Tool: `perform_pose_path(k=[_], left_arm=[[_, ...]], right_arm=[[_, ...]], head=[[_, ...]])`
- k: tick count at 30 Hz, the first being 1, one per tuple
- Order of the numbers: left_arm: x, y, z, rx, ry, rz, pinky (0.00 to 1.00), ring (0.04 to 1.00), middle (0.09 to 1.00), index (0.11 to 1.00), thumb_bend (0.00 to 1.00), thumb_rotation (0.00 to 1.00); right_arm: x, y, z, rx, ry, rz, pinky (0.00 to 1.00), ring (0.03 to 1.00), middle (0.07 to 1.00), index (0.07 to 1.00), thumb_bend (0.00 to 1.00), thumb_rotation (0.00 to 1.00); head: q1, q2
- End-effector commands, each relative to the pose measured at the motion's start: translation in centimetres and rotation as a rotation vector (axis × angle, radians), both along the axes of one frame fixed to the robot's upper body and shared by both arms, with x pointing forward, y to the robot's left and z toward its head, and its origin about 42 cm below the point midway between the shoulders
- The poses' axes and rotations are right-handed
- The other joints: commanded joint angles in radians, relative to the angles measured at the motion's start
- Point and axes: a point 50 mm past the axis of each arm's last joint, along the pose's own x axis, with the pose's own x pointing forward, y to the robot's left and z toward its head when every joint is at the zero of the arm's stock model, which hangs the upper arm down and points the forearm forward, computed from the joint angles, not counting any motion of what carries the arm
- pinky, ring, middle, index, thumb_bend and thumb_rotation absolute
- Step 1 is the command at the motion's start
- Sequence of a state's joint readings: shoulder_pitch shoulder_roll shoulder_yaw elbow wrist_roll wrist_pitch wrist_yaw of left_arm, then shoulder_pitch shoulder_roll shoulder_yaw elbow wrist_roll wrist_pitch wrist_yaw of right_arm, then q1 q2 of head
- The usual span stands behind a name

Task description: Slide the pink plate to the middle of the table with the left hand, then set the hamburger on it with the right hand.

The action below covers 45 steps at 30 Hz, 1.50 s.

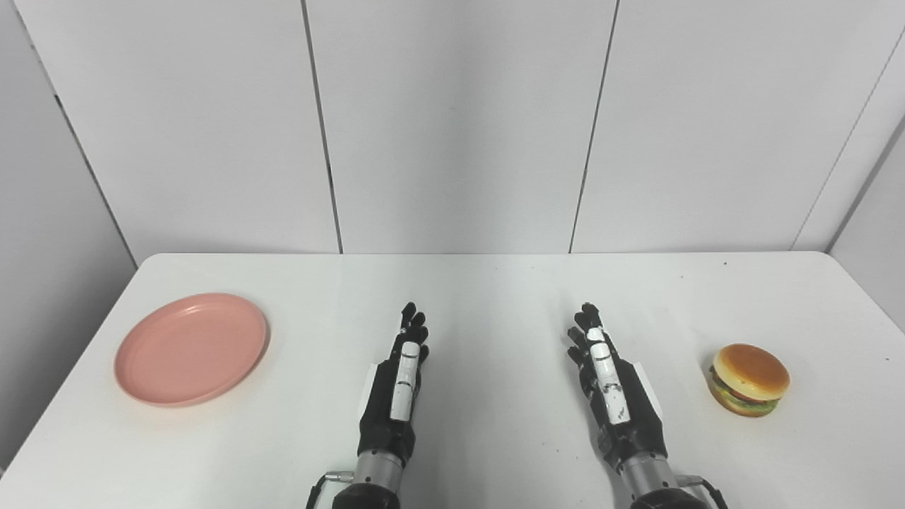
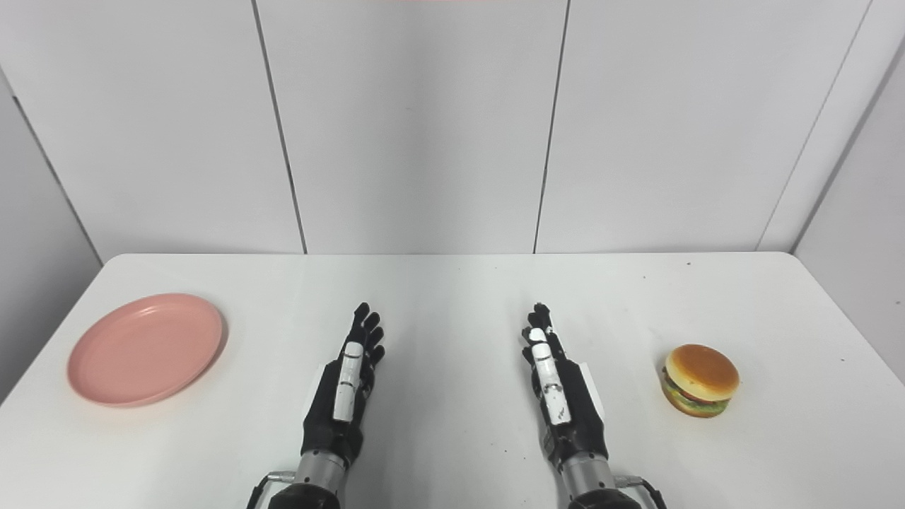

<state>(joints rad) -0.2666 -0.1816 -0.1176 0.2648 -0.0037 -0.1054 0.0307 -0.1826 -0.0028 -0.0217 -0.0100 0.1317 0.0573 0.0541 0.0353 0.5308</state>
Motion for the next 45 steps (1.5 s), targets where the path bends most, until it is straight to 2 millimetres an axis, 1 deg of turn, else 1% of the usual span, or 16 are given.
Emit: perform_pose_path(k=[1, 7, 16, 24, 28, 29, 30, 31, 32, 33, 34, 35, 37, 42, 44, 45], left_arm=[[-0.8, 0.2, -1.4, 0.012, 0.039, 0.011, 1.0, 1.0, 1.0, 1.0, 0.68, 1.0], [-0.9, 0.2, -1.4, 0.006, 0.03, 0.011, 1.0, 1.0, 1.0, 1.0, 0.65, 1.0], [-0.8, 0.1, -1.5, 0.001, 0.04, 0.009, 1.0, 1.0, 1.0, 1.0, 0.67, 1.0], [-0.7, 0.2, -1.5, -0.012, 0.039, 0.004, 1.0, 1.0, 1.0, 1.0, 0.67, 1.0], [-0.8, -0.1, -1.5, -0.045, 0.027, 0.019, 1.0, 1.0, 1.0, 1.0, 0.63, 1.0], [-0.6, -0.1, -1.3, -0.047, 0.016, 0.023, 1.0, 1.0, 1.0, 1.0, 0.63, 1.0], [-0.5, -0.1, -1.1, -0.048, 0.008, 0.026, 1.0, 1.0, 1.0, 1.0, 0.64, 1.0], [-0.3, 0.0, -0.9, -0.043, -0.001, 0.03, 1.0, 1.0, 1.0, 1.0, 0.65, 1.0], [-0.1, 0.2, -0.6, -0.042, -0.018, 0.041, 1.0, 1.0, 1.0, 1.0, 0.68, 1.0], [0.2, 0.3, -0.3, -0.041, -0.034, 0.05, 1.0, 1.0, 1.0, 1.0, 0.66, 1.0], [0.5, 0.5, 0.3, -0.04, -0.055, 0.07, 1.0, 1.0, 1.0, 1.0, 0.65, 1.0], [0.8, 0.7, 0.8, -0.042, -0.068, 0.087, 1.0, 1.0, 1.0, 1.0, 0.64, 1.0], [1.4, 1.7, 2.2, -0.056, -0.095, 0.114, 1.0, 1.0, 1.0, 1.0, 0.68, 1.0], [2.6, 6.0, 6.1, -0.07, -0.17, 0.159, 1.0, 1.0, 1.0, 1.0, 0.75, 1.0], [2.7, 8.1, 7.6, -0.079, -0.188, 0.193, 1.0, 1.0, 1.0, 1.0, 0.77, 1.0], [2.7, 8.8, 8.1, -0.083, -0.195, 0.209, 1.0, 1.0, 0.995, 0.997, 0.75, 1.0]], right_arm=[[0.6, 0.4, 2.1, 0.007, -0.094, 0.011, 1.0, 1.0, 1.0, 1.0, 0.51, 0.94], [0.7, 0.3, 2.0, 0.006, -0.092, 0.014, 1.0, 1.0, 1.0, 1.0, 0.53, 0.92], [0.6, 0.3, 2.1, 0.013, -0.084, 0.008, 1.0, 1.0, 1.0, 1.0, 0.53, 0.9], [0.7, 0.3, 1.9, -0.003, -0.092, 0.008, 1.0, 1.0, 1.0, 1.0, 0.53, 0.92], [0.7, 0.2, 1.7, 0.013, -0.094, 0.014, 1.0, 1.0, 1.0, 1.0, 0.54, 0.89], [0.6, 0.0, 1.7, 0.013, -0.097, 0.008, 1.0, 1.0, 1.0, 1.0, 0.54, 0.89], [0.5, -0.2, 1.6, 0.013, -0.099, 0.005, 1.0, 1.0, 1.0, 1.0, 0.53, 0.89], [0.5, -0.3, 1.5, 0.011, -0.1, 0.003, 1.0, 1.0, 1.0, 1.0, 0.53, 0.89], [0.6, -0.5, 1.4, 0.017, -0.098, 0.002, 1.0, 1.0, 1.0, 1.0, 0.53, 0.9], [0.7, -0.7, 1.2, 0.025, -0.094, 0.003, 1.0, 1.0, 1.0, 1.0, 0.54, 0.89], [0.9, -0.8, 1.0, 0.029, -0.092, 0.006, 1.0, 1.0, 1.0, 1.0, 0.55, 0.88], [1.1, -0.9, 0.8, 0.034, -0.091, 0.009, 1.0, 1.0, 1.0, 1.0, 0.56, 0.89], [1.2, -1.4, 0.6, 0.014, -0.096, -0.001, 1.0, 1.0, 1.0, 1.0, 0.58, 0.92], [0.8, -2.0, 0.8, 0.007, -0.097, -0.044, 1.0, 1.0, 1.0, 1.0, 0.51, 0.94], [0.8, -1.8, 1.0, 0.008, -0.099, -0.054, 1.0, 0.992, 0.99, 0.995, 0.5, 0.92], [0.8, -1.8, 1.0, 0.007, -0.102, -0.05, 1.0, 0.997, 0.996, 0.998, 0.49, 0.95]], head=[[0.0, 0.001], [0.0, 0.001], [0.0, 0.001], [0.013, -0.005], [0.07, -0.021], [0.113, -0.032], [0.113, -0.032], [0.157, -0.043], [0.157, -0.043], [0.204, -0.057], [0.204, -0.057], [0.239, -0.066], [0.269, -0.076], [0.319, -0.093], [0.334, -0.098], [0.334, -0.098]])
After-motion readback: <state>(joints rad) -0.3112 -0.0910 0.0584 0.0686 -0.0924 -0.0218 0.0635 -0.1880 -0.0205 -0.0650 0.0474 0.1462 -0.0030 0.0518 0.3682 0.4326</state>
